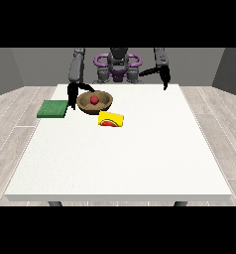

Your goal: Pick the cup and pour the ball into the bowl, then pick the bowl and place it on the pad

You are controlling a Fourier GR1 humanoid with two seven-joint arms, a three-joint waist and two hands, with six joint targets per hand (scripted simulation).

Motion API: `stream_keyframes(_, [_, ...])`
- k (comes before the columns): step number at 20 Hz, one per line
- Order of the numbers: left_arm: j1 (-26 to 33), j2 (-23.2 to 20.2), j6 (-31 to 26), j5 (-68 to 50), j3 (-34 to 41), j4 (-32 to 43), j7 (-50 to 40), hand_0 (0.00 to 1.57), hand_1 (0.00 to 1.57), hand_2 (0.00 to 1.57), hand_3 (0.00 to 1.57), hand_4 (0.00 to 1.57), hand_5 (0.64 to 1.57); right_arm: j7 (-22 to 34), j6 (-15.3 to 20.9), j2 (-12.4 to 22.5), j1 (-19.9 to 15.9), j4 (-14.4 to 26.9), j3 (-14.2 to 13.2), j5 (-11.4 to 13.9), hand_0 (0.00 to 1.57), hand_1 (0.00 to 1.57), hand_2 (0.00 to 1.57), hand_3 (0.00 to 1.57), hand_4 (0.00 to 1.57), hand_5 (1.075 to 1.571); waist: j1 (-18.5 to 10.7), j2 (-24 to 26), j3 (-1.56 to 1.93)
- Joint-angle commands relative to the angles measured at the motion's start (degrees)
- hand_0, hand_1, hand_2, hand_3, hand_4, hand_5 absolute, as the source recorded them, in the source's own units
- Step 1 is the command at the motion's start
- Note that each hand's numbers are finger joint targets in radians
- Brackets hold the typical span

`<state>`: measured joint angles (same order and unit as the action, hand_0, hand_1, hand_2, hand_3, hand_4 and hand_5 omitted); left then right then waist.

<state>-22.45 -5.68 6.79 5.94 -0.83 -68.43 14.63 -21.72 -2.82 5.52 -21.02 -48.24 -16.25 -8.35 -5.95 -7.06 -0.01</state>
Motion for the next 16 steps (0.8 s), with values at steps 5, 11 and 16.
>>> stream_keyframes(5, [-1.1, -1.3, -2.1, -0.6, 1.6, -4.3, -1.0, 0.0, 0.0, 0.0, 0.0, 0.0, 1.566, -8.4, -2.3, 3.6, -5.2, 12.7, -1.4, -0.5, 0.0, 0.0, 0.0, 0.0, 0.09, 1.563, -0.7, -3.7, 0.04])
stream_keyframes(11, [0.2, -1.0, -2.8, -0.3, 1.0, -5.8, -1.0, 0.0, 0.0, 0.0, 0.0, 0.0, 1.565, -7.1, -0.5, 0.7, -7.4, 16.2, -3.0, -3.3, 0.0, 0.0, 0.0, 0.0, 0.39, 1.57, -1.7, -4.6, 0.04])
stream_keyframes(16, [-2.0, -1.8, -4.6, -1.4, 0.7, -8.3, -0.9, 0.0, 0.0, 0.0, 0.0, 0.47, 1.564, -3.7, 13.9, 6.2, -0.3, 18.6, -0.6, 5.7, 1.57, 1.57, 1.57, 1.09, 0.85, 1.505, -5.4, -8.1, -0.14])
